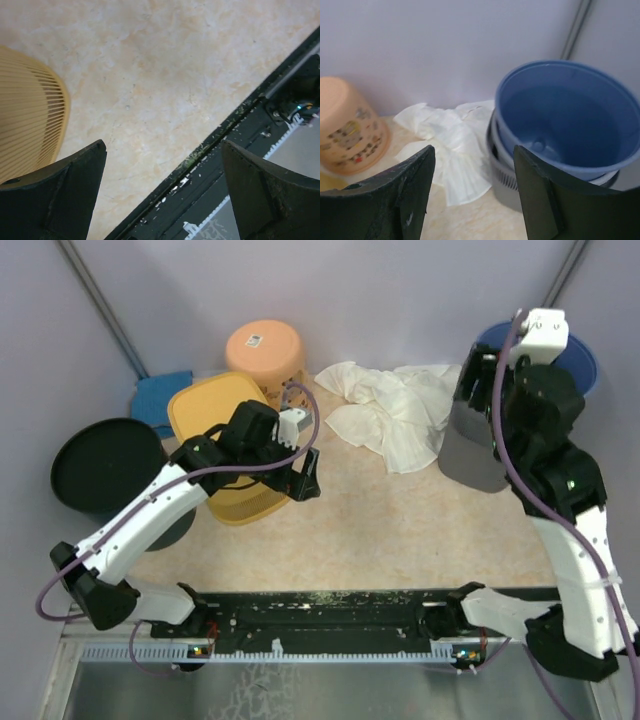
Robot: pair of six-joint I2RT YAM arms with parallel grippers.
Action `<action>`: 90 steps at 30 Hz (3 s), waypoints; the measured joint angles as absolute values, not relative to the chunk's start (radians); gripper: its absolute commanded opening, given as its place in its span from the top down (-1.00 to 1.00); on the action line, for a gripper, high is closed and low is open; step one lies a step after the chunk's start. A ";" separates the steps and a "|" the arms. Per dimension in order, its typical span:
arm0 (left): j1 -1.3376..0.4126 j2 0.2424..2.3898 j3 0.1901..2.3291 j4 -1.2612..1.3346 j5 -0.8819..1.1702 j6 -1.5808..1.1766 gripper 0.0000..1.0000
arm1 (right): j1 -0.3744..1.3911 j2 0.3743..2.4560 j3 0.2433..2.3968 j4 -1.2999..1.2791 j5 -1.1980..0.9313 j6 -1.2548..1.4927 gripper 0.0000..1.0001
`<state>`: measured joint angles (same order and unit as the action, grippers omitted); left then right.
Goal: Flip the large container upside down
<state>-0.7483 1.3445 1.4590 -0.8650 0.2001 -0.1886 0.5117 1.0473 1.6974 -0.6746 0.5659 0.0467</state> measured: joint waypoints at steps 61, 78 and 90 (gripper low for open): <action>-0.443 1.715 1.674 -0.572 0.353 -0.161 -0.99 | 0.030 1.321 2.152 -1.028 0.173 -0.107 1.00; -0.692 1.713 1.887 -0.375 0.489 -0.432 -0.65 | 0.216 1.299 1.812 -0.904 0.106 -0.413 1.00; -0.736 1.926 1.826 0.043 0.623 -0.945 -0.33 | 0.216 1.157 1.625 -0.786 0.079 -0.437 1.00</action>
<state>-0.7361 1.9259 1.8259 0.0433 0.6228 -0.9447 0.2157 1.1572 1.6249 -0.7856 0.0792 -0.4366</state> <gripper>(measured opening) 0.696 0.046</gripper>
